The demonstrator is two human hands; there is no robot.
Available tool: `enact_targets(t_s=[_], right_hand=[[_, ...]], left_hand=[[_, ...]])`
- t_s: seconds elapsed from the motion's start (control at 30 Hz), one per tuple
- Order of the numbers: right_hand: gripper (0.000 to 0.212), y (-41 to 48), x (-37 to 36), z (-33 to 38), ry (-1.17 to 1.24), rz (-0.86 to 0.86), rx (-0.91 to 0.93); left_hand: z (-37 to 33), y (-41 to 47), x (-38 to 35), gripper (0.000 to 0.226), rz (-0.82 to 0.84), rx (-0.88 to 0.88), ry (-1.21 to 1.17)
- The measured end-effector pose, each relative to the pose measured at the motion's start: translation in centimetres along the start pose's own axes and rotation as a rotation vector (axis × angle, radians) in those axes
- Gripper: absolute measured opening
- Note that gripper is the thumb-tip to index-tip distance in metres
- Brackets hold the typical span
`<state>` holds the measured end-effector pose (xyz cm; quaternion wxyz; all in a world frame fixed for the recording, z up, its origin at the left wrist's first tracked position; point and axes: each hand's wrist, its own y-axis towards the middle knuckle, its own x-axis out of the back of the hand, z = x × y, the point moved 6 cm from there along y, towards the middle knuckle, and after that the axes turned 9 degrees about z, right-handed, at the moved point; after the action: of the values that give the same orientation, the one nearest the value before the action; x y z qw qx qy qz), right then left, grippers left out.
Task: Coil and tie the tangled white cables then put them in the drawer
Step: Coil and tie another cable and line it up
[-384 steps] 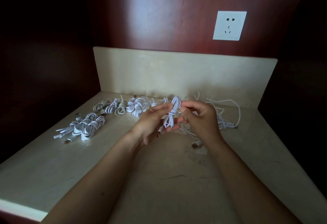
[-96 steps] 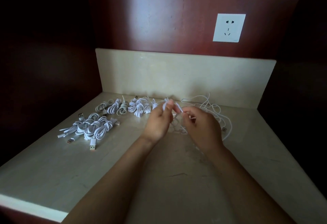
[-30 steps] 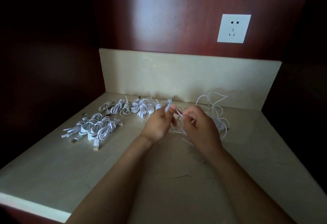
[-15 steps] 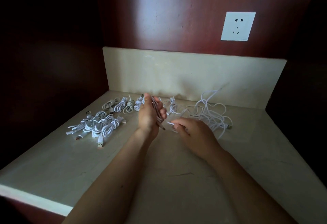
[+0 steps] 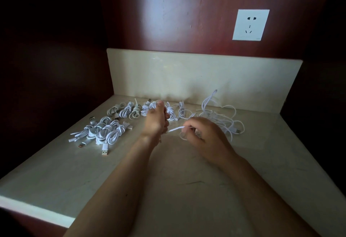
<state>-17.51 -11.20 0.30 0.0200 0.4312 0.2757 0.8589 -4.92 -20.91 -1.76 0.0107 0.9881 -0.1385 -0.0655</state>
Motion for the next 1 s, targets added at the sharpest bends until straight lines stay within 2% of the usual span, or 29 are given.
enact_targets(t_s=[0.17, 0.37, 0.5, 0.57, 0.63, 0.73, 0.87, 1.0], right_hand=[[0.015, -0.1, 0.6, 0.7, 0.061, -0.044, 0.001], [0.029, -0.9, 2.0, -1.6, -0.027, -0.265, -0.278], [0.011, -0.8, 1.8, -2.8, -0.038, -0.254, -0.333], [0.006, -0.7, 1.6, -3.0, -0.036, -0.245, -0.311], [0.01, -0.6, 1.6, -2.9, -0.045, -0.256, -0.286], [0.012, -0.5, 1.7, -2.8, -0.065, -0.289, -0.274], [0.008, -0.7, 2.2, -2.7, -0.105, -0.335, -0.307], [0.009, -0.6, 2.2, -2.2, -0.149, -0.341, -0.303]], left_hand=[[1.1, -1.0, -3.0, 0.063, 0.316, 0.167, 0.164], [2.6, -2.5, -5.5, 0.073, 0.687, 0.388, 0.123], [2.5, -3.4, -6.1, 0.07, 0.82, 0.448, 0.095], [2.4, -3.5, -6.2, 0.059, 0.828, 0.405, 0.123], [2.0, -3.4, -6.1, 0.049, 0.794, 0.338, 0.16], [1.5, -3.1, -5.8, 0.045, 0.728, 0.251, 0.182], [0.4, -2.3, -4.9, 0.043, 0.543, -0.039, 0.42], [-0.5, -1.9, -4.6, 0.038, 0.352, -0.243, 0.442]])
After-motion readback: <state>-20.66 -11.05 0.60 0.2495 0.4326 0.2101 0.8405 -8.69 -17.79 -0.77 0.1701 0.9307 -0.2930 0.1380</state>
